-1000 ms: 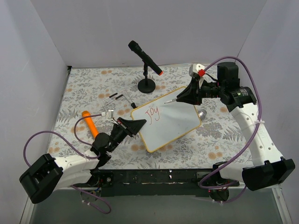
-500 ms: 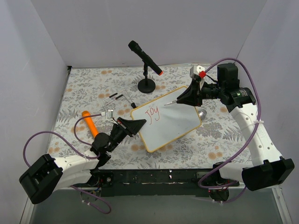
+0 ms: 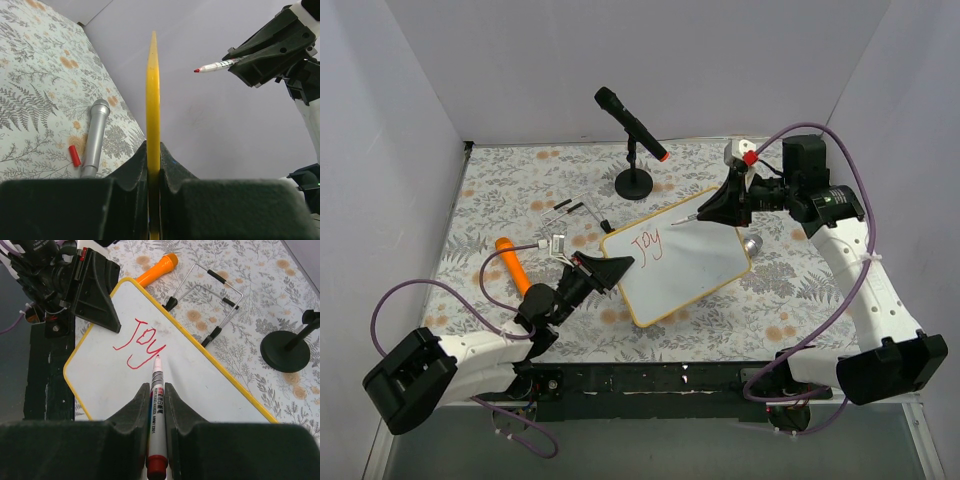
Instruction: Write a sentence on the whiteboard
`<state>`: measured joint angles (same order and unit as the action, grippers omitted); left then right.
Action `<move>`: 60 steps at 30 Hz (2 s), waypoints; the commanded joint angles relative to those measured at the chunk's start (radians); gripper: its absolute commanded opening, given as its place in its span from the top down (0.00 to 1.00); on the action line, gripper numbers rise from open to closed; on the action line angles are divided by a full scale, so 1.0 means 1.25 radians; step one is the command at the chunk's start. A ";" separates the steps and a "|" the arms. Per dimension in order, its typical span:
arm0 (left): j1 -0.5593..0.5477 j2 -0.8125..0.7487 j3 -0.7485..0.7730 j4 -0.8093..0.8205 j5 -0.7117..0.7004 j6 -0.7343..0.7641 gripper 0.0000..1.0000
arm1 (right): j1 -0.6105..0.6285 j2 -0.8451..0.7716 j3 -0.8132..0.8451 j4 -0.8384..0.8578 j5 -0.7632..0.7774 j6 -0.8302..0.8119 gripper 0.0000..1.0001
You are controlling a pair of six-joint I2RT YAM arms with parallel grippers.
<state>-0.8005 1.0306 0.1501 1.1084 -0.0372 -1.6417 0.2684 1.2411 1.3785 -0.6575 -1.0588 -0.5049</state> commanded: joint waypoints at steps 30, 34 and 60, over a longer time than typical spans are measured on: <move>0.006 0.037 0.051 0.129 0.015 -0.034 1.00 | 0.055 0.064 -0.013 0.074 0.202 0.044 0.99; 0.006 0.032 0.048 0.125 0.008 -0.032 1.00 | 0.054 0.058 -0.009 0.063 0.189 0.033 0.99; 0.008 0.026 0.044 0.118 0.004 -0.034 1.00 | 0.071 0.051 -0.028 0.068 0.192 0.032 0.99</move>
<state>-0.7948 1.1023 0.1638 1.1290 -0.0185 -1.6573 0.3504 1.3163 1.3426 -0.6025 -0.8547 -0.4732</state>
